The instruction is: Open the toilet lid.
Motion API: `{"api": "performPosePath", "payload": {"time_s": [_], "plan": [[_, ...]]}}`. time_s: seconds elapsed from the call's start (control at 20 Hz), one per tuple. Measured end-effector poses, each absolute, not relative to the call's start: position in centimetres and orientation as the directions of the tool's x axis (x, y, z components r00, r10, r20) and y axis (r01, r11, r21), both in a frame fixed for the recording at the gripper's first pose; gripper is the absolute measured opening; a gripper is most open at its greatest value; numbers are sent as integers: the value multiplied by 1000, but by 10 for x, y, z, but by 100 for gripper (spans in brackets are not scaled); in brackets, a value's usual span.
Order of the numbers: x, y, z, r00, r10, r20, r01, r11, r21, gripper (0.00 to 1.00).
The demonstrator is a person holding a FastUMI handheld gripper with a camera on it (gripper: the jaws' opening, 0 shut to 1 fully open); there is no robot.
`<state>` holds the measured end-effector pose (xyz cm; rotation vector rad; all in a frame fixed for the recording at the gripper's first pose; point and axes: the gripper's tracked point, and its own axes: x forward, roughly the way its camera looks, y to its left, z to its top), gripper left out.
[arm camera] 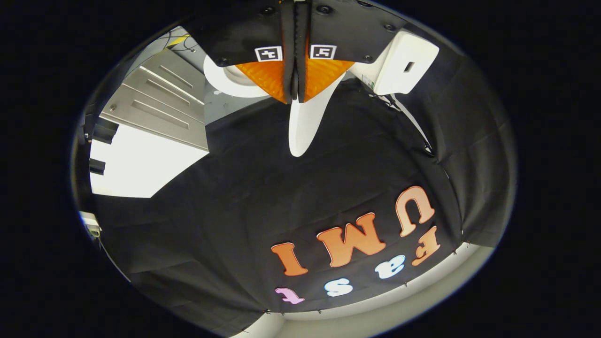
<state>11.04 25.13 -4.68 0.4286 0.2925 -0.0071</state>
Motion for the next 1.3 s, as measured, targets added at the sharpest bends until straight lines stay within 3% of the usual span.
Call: {"api": "performPosePath", "payload": {"time_s": [0.45, 1.3], "plan": [[109, 288, -17, 965, 52, -257, 41, 937, 347, 8], [97, 422, 54, 965, 190, -183, -144, 960, 239, 8]]}}
